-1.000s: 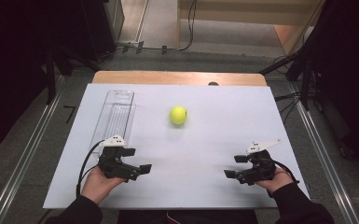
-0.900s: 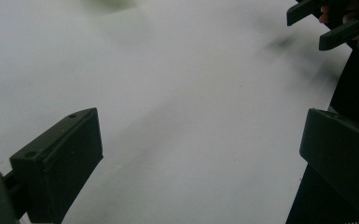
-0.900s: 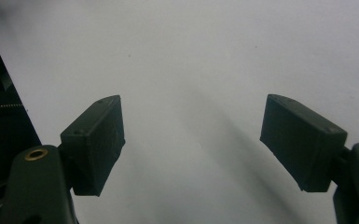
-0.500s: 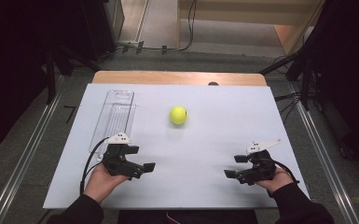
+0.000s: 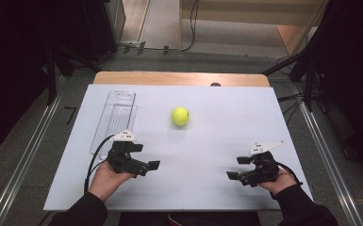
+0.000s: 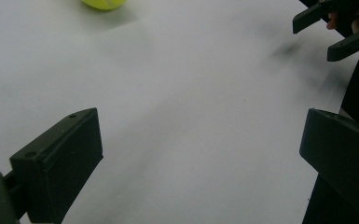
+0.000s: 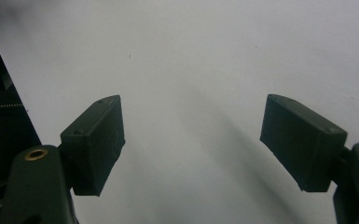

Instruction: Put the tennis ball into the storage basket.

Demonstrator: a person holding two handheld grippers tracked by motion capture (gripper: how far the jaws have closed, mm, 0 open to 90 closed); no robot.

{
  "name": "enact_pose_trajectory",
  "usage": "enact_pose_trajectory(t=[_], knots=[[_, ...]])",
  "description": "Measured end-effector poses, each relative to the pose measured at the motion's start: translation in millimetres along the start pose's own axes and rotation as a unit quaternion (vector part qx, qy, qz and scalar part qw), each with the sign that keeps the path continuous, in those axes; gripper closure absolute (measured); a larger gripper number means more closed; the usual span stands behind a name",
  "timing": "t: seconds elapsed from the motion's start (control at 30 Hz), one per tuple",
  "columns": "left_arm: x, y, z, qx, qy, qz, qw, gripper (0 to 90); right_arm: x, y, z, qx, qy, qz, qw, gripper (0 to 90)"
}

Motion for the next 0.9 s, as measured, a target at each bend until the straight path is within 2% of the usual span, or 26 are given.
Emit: enact_pose_trajectory(t=[0.53, 0.67, 0.9], knots=[[6.8, -11.2, 0.2, 0.0, -0.003, -0.002, 1.0, 0.0, 0.0, 0.0, -0.1, 0.0, 0.0, 0.0, 1.0, 19.7], [7.9, -15.1, 0.6, -0.007, -0.004, -0.007, 0.9999, 0.0, -0.1, 0.0, -0.1, 0.0, 0.0, -0.001, 1.0, 19.7], [11.2, -20.7, 2.0, -0.001, -0.011, -0.006, 0.9999, 0.0, -0.3, 0.0, -0.5, 0.001, 0.001, -0.001, 1.0, 19.7]])
Point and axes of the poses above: each handheld gripper's, and its own axes: x roughly forward along the jaws, y roughly out of its underside, z roughly to its left, the point moved 8 cm from there along x, roughly forward along the jaws, and after that the axes turned 1 degree about -x, right-handed, at the moved point
